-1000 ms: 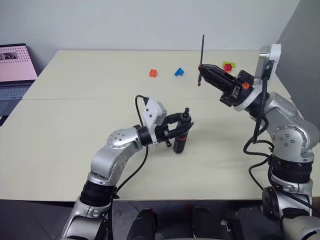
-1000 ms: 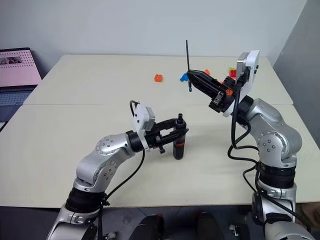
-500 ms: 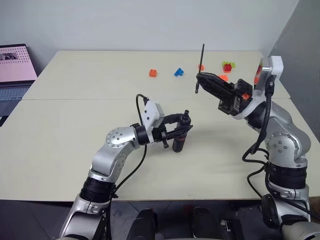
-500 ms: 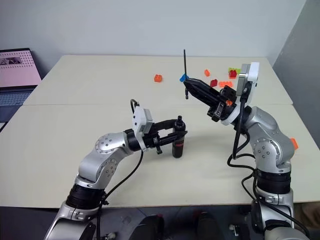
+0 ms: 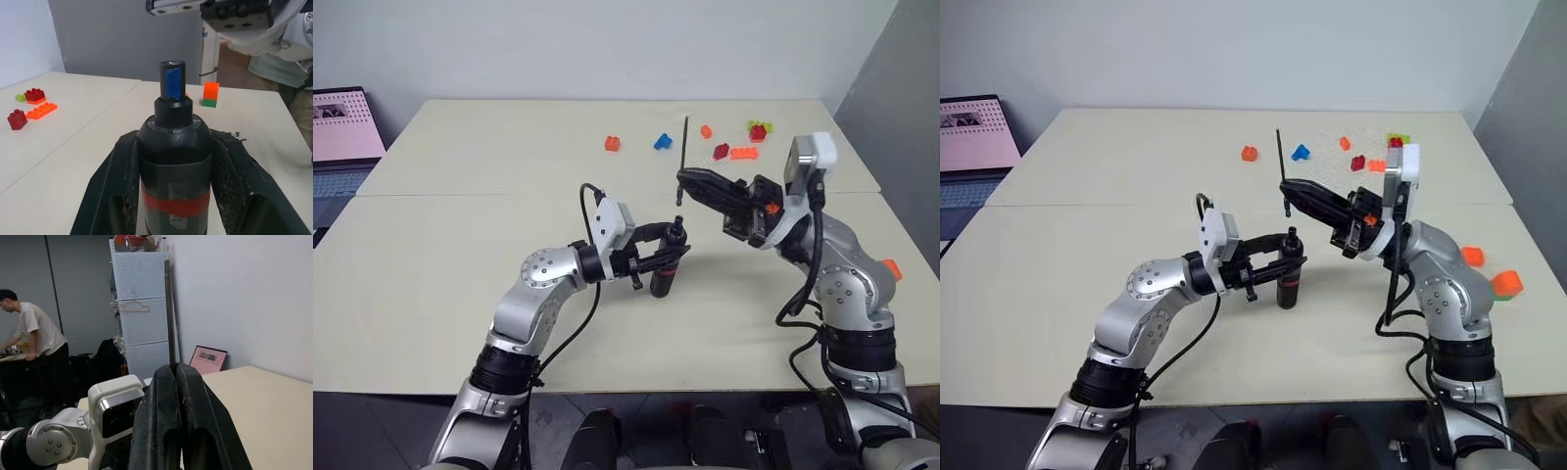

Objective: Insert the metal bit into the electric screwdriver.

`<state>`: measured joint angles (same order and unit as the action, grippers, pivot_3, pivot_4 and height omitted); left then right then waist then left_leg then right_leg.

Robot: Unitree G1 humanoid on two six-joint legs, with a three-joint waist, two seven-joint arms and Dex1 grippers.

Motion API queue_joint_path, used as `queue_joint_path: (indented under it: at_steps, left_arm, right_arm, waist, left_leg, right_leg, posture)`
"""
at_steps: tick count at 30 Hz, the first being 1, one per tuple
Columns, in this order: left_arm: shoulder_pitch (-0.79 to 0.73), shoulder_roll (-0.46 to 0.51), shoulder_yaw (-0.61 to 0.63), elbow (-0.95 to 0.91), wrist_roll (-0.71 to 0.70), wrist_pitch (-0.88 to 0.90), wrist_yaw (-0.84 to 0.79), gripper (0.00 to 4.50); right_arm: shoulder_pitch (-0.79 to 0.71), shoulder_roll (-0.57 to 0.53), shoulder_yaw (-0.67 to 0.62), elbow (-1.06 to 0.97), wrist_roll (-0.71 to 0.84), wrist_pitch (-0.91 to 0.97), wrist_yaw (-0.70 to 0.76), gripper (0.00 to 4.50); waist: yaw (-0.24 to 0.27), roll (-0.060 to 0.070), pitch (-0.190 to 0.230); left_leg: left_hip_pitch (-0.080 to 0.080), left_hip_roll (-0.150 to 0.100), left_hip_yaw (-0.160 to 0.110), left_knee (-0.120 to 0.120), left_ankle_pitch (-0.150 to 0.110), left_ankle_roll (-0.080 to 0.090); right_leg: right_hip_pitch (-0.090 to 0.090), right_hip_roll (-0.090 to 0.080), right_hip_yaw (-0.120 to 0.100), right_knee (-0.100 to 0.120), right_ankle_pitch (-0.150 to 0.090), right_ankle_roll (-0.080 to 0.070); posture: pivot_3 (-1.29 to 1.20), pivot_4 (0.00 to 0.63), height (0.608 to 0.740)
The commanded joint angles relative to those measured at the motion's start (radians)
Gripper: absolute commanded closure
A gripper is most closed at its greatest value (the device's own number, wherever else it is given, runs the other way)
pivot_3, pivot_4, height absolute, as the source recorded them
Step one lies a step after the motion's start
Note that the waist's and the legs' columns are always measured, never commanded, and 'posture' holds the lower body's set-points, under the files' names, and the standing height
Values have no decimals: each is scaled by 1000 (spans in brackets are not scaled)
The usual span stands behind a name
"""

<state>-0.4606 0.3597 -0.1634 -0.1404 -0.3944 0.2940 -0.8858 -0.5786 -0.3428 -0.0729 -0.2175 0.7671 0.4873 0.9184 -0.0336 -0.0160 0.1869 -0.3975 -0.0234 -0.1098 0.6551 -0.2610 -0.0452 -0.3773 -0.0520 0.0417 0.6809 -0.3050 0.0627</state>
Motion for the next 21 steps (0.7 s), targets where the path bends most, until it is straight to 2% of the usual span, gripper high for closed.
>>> queue_joint_path:
  at_steps: [1,9,21]
  left_arm:
    - [30,43,23,-28,23,4,11,2862]
    - [82,79,38,-66,16,8,17,2862]
    - [88,80,31,-67,20,3,23,2862]
  right_arm:
    - [-11,7,1,-26,8,-29,10,4500]
    - [-11,17,20,-57,24,-17,5,4500]
    - [7,13,59,-45,12,-24,42,4500]
  waist:
    - [-1,0,0]
    - [-2,0,0]
    - [-2,0,0]
  left_leg:
    - [0,0,0,0,0,0]
    - [3,0,0,-5,0,0]
    - [7,1,1,-10,1,1]
  right_leg:
    - [0,0,0,0,0,0]
    - [1,0,1,-1,0,0]
    - [2,0,1,-1,0,-1]
  posture:
    - [0,150,740]
    - [0,150,740]
    - [0,150,740]
